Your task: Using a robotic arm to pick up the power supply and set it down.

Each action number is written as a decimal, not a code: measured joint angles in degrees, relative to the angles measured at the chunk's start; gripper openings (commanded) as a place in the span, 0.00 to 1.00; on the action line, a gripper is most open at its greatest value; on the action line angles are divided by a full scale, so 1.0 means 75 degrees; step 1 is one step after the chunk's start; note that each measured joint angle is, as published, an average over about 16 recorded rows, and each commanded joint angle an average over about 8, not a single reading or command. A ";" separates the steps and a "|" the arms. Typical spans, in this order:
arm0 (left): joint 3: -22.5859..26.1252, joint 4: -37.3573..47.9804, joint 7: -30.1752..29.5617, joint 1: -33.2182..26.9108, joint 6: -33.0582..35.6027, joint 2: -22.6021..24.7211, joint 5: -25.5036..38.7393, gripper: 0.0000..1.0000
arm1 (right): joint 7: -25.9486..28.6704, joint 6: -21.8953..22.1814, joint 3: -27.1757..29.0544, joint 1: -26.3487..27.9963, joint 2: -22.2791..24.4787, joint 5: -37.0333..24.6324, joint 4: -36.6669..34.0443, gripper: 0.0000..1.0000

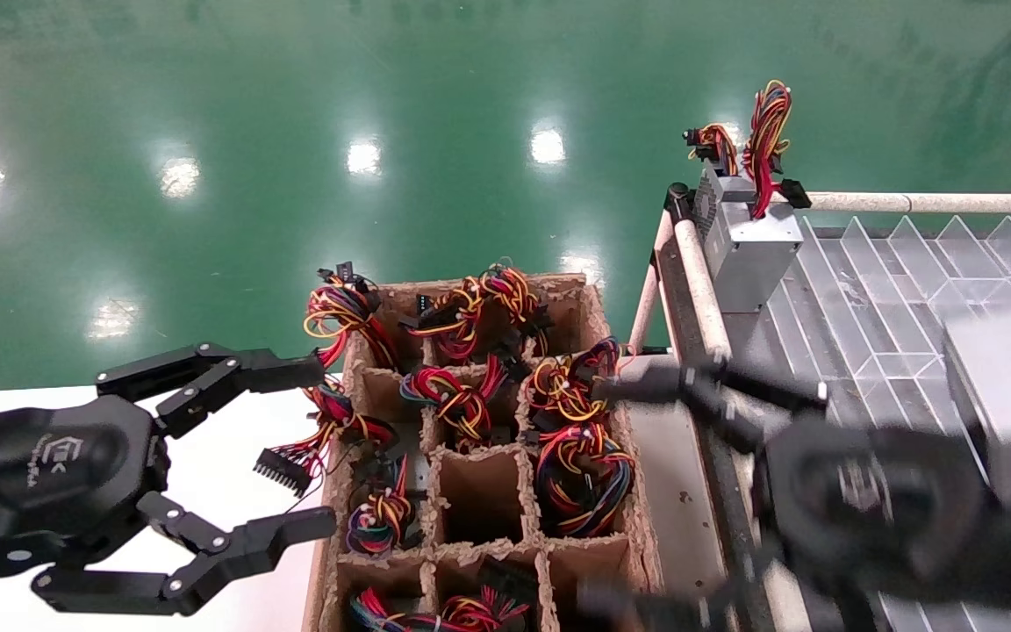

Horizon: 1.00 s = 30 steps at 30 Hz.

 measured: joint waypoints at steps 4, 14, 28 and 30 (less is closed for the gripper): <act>0.0000 0.0001 0.0000 0.0000 -0.0001 0.0000 0.0000 1.00 | 0.0118 -0.0116 0.0022 -0.0194 0.0092 0.0170 0.0268 1.00; -0.0001 0.0001 0.0000 0.0001 -0.0002 0.0000 0.0000 1.00 | 0.0153 -0.0154 0.0034 -0.0257 0.0124 0.0230 0.0351 1.00; 0.0000 0.0001 0.0000 0.0001 -0.0002 -0.0001 0.0000 1.00 | 0.0117 -0.0100 0.0023 -0.0172 0.0083 0.0143 0.0232 1.00; 0.0000 0.0001 0.0000 0.0001 -0.0002 -0.0001 0.0000 1.00 | 0.0115 -0.0096 0.0022 -0.0166 0.0080 0.0137 0.0223 1.00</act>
